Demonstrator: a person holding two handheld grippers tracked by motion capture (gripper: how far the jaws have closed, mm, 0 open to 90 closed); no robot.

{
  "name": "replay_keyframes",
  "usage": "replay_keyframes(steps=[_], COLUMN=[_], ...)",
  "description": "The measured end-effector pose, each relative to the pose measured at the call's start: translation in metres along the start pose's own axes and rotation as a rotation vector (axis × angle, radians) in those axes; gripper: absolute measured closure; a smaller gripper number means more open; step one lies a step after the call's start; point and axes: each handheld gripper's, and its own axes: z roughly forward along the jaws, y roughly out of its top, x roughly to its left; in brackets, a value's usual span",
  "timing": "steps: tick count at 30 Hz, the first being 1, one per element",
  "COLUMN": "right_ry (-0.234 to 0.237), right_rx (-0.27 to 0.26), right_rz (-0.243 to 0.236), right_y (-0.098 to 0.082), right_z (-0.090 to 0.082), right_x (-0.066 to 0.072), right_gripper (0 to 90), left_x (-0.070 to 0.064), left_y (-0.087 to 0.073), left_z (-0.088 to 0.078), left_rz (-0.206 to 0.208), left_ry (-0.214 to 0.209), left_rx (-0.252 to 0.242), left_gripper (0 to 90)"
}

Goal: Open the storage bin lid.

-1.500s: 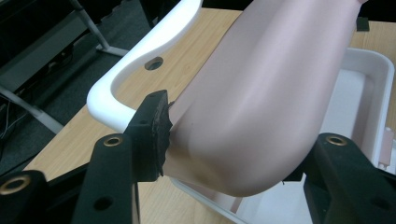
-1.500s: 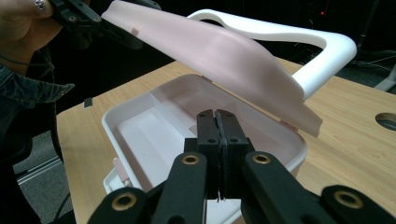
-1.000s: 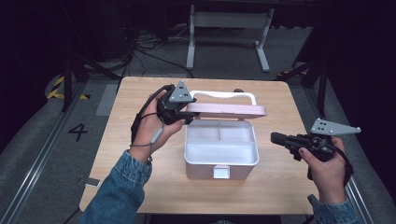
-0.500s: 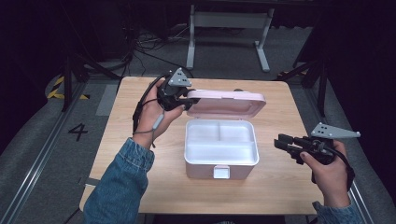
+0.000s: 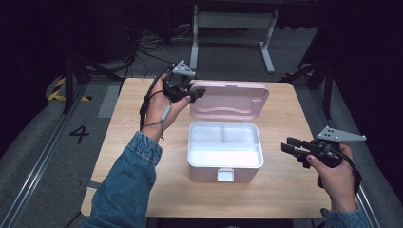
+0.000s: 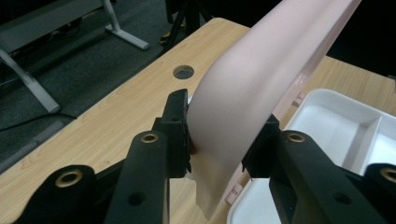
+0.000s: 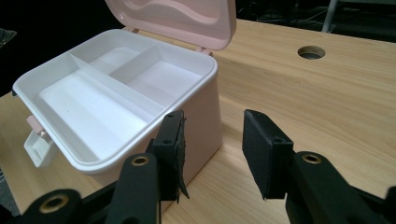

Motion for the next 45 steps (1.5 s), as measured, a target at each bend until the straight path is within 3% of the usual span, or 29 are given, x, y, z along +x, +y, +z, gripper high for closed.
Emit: replay_keyframes(steps=[5, 14, 24, 34, 45], right_ry=[-0.012, -0.025, -0.015, -0.008, -0.006], right_rx=[-0.002, -0.019, -0.031, -0.031, -0.031], right_rz=[0.013, 0.019, 0.030, 0.047, 0.053], right_y=[-0.001, 0.000, 0.002, 0.002, 0.002], right_z=[0.000, 0.002, 0.002, 0.004, 0.005], right_x=[-0.004, -0.009, -0.013, -0.019, -0.020], right_gripper=[60.6, 59.9, 58.5, 56.8, 56.8], left_x=[0.005, 0.013, 0.027, 0.044, 0.056], left_y=[0.000, 0.005, 0.001, -0.005, -0.015], left_z=[0.005, 0.018, 0.038, 0.058, 0.073], left_rz=[-0.030, -0.037, -0.073, -0.138, -0.170], left_ry=[-0.002, 0.042, 0.070, 0.051, 0.050], left_rx=[-0.019, 0.010, -0.009, -0.006, 0.032], left_gripper=[66.4, 62.5, 58.7, 55.5, 54.7])
